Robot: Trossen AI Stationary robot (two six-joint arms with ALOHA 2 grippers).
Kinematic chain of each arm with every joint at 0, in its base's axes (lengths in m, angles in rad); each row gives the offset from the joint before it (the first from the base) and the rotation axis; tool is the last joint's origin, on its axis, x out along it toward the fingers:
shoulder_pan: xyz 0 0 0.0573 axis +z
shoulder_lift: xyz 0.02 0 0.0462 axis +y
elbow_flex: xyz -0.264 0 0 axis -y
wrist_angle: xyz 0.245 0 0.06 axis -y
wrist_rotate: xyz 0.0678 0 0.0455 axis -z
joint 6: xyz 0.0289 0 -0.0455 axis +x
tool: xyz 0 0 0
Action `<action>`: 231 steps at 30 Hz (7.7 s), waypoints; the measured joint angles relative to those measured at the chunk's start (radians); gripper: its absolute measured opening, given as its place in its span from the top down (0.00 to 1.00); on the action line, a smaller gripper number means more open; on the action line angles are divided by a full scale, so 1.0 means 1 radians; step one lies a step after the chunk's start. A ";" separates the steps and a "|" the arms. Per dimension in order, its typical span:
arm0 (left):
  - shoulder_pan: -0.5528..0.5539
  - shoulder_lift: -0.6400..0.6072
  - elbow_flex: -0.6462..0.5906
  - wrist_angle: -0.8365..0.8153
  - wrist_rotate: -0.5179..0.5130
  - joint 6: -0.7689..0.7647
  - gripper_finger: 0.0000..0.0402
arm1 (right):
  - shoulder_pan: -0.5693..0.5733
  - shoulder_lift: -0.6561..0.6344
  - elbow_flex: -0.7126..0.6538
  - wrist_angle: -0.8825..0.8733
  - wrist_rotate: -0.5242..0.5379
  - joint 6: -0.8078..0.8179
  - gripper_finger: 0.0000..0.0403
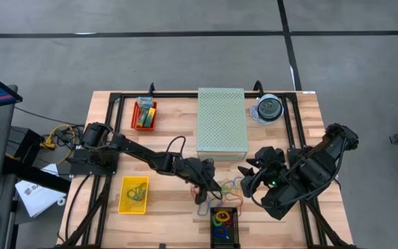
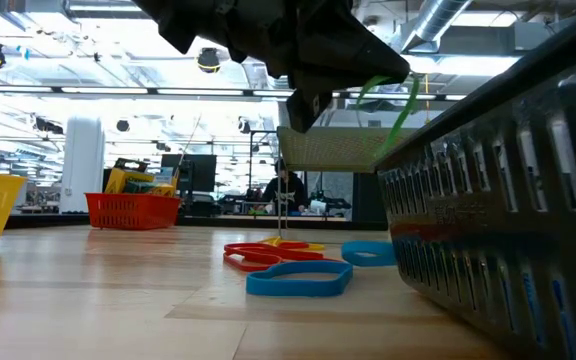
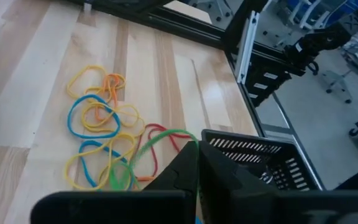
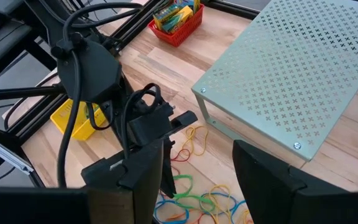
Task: Pick & Place Office Desk Supplies
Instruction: Put the green rubber band into the yellow bin, then put the red rubber band into the yellow bin
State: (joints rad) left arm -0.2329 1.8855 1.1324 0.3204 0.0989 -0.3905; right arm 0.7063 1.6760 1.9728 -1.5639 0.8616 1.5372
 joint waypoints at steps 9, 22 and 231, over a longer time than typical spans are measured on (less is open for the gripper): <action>-0.057 -0.090 -0.001 -0.231 0.009 0.030 1.00 | 0.000 0.000 0.000 0.000 -0.001 0.008 0.53; -0.234 -0.451 0.000 -0.917 -0.286 -0.118 1.00 | -0.009 -0.001 0.000 -0.007 0.000 0.000 0.53; -0.638 -0.714 -0.370 -1.220 -0.321 -1.301 0.73 | -0.002 -0.001 0.000 -0.006 -0.023 0.068 0.53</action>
State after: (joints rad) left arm -0.8712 1.1713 0.7620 -0.8992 -0.2223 -1.6913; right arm 0.7040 1.6752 1.9724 -1.5703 0.8391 1.6051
